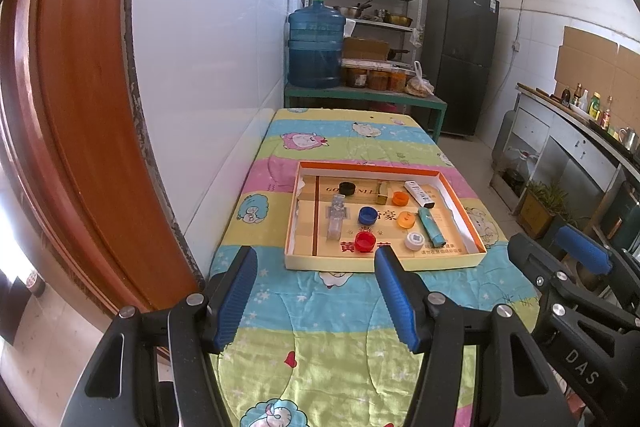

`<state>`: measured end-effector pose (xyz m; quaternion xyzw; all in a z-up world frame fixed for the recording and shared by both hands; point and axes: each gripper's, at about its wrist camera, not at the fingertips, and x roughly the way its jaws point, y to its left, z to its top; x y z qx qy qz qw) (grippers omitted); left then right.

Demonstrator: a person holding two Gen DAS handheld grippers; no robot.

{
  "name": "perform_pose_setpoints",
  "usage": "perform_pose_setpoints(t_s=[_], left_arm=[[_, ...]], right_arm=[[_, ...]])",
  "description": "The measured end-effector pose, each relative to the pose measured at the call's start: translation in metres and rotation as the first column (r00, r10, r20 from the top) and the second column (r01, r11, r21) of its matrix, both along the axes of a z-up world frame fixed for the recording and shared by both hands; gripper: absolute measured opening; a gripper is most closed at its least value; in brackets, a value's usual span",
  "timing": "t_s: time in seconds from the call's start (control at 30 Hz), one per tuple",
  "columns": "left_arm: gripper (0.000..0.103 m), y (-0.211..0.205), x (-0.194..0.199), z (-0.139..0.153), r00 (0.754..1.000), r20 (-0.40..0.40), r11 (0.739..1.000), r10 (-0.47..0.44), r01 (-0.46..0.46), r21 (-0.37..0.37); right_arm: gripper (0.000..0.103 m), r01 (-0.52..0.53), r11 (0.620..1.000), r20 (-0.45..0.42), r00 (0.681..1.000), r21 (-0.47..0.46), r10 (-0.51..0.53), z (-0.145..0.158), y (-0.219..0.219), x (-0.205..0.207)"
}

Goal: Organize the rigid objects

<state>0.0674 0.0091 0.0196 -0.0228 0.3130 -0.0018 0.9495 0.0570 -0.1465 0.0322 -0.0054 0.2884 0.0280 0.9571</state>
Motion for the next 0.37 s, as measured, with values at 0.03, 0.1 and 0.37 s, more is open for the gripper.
perform_pose_setpoints(t_s=[0.03,0.1,0.37], left_arm=[[0.061,0.0005,0.0004,0.0002,1.000,0.000,1.000,-0.001,0.001,-0.001],[0.061,0.0002,0.0005,0.0003,1.000,-0.001,1.000,0.000,0.000,0.000],[0.061,-0.0001,0.0004,-0.0018,1.000,0.011,1.000,0.010,-0.010,0.011]], right_arm=[[0.066,0.000,1.000,-0.001,1.000,0.001,0.001,-0.0002,0.0001,0.0001],[0.066,0.000,1.000,0.000,1.000,0.000,0.000,0.0001,0.0001,-0.0002],[0.066,0.000,1.000,0.000,1.000,0.001,0.000,0.0000,0.0000,-0.0001]])
